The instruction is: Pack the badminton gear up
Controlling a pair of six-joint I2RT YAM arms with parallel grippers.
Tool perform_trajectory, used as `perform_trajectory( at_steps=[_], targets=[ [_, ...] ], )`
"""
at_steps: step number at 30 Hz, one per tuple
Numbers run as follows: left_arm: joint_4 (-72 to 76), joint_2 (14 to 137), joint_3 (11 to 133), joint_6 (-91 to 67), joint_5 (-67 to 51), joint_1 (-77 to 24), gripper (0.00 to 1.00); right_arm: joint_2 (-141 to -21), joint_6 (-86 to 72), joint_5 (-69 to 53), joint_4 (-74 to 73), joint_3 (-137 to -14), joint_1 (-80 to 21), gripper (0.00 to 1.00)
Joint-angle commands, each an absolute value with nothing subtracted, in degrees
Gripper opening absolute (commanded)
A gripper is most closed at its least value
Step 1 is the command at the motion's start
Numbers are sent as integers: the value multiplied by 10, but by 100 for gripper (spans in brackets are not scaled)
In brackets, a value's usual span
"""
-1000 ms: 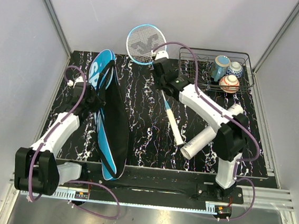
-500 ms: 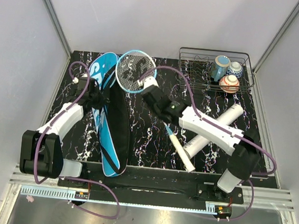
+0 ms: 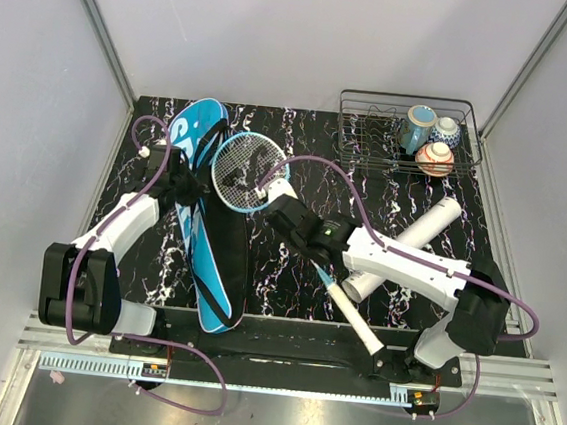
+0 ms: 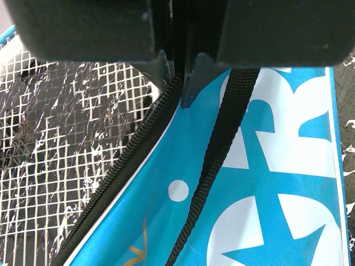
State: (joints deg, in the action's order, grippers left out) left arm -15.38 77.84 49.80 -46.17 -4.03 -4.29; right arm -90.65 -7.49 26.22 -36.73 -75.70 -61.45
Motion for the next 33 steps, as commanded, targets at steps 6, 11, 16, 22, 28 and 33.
perform_trajectory(
  at_steps=[6,11,16,22,28,33],
  targets=[
    [-109,762,521,-475,-68,-55,0,-896,-94,236,-317,-764,-633,0],
    [-71,741,501,-475,-99,-62,0,-919,-89,239,-299,-791,-633,0],
    [-66,725,499,-468,-110,-63,0,-949,-73,243,-292,-818,-632,0],
    [-78,712,500,-447,-98,-63,0,-950,-49,245,-286,-794,-633,0],
    [-49,722,511,-436,-133,-82,0,-922,-27,203,-236,-758,-636,0],
    [-20,735,523,-442,-162,-121,0,-944,-18,223,-199,-773,-636,0]
  ],
)
